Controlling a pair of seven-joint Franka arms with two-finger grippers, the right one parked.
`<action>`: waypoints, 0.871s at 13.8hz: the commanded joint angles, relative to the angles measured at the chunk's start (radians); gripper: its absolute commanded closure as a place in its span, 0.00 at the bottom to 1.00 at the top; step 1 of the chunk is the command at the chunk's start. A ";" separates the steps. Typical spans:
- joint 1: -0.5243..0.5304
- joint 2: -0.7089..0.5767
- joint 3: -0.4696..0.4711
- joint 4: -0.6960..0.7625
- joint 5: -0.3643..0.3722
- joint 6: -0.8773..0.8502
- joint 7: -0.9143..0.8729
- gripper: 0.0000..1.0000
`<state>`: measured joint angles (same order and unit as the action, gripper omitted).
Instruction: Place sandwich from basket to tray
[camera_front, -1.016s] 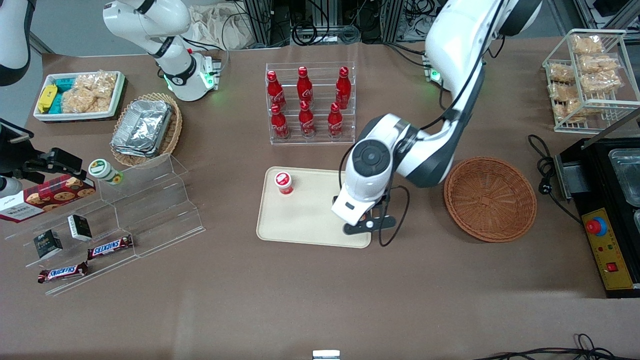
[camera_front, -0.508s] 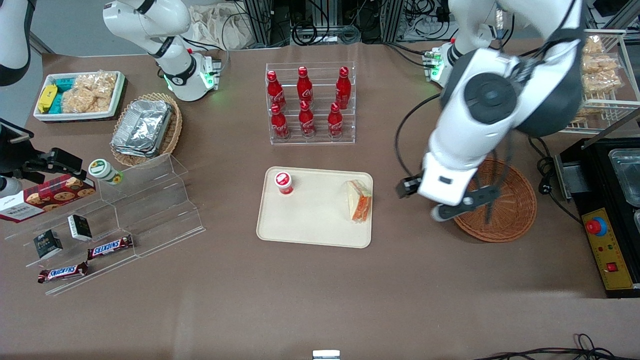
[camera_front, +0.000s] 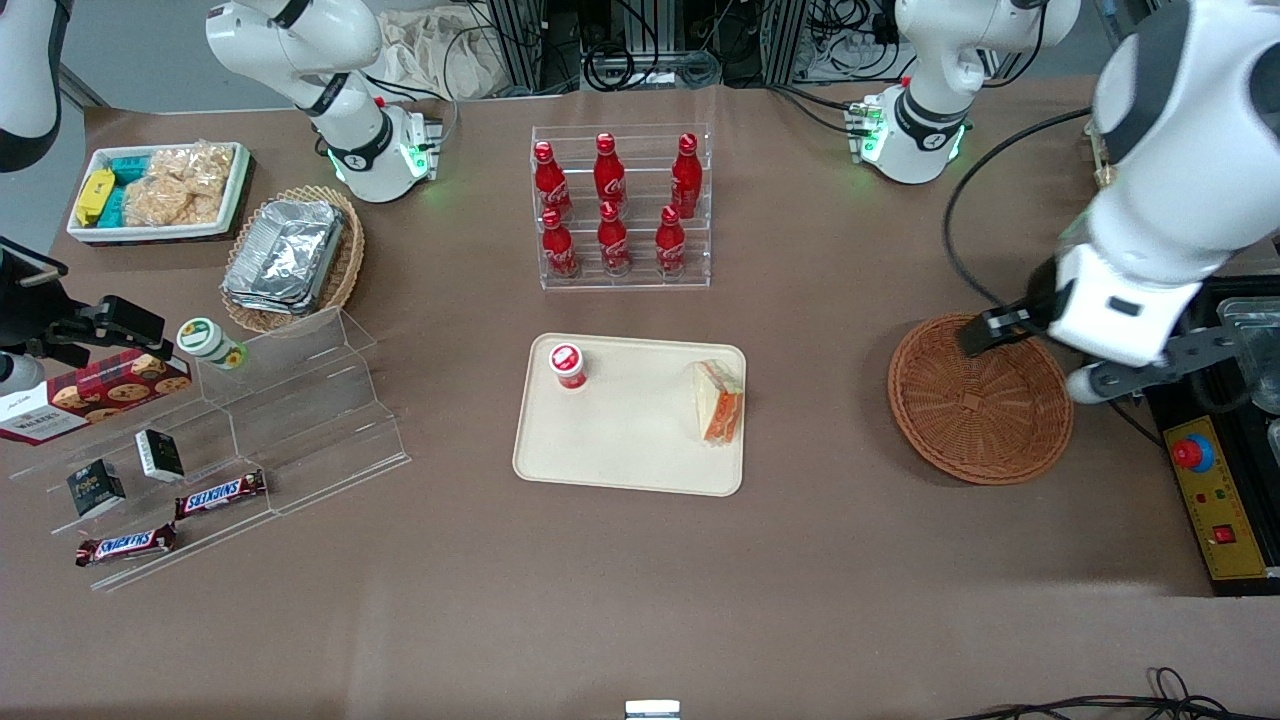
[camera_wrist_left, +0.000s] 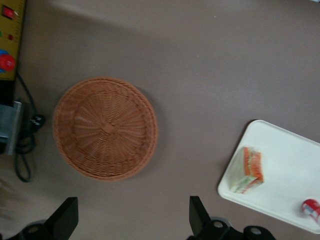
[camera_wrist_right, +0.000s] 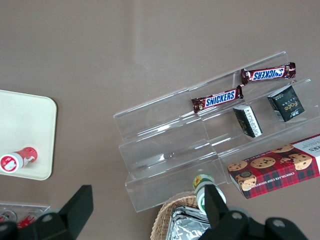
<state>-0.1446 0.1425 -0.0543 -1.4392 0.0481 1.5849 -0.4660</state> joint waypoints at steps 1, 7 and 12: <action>0.060 -0.090 -0.010 -0.088 -0.008 -0.011 0.127 0.00; 0.080 -0.152 0.088 -0.109 -0.034 -0.083 0.389 0.00; 0.094 -0.138 0.108 -0.067 -0.051 -0.105 0.440 0.00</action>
<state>-0.0580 0.0150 0.0616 -1.5168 0.0069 1.4934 -0.0485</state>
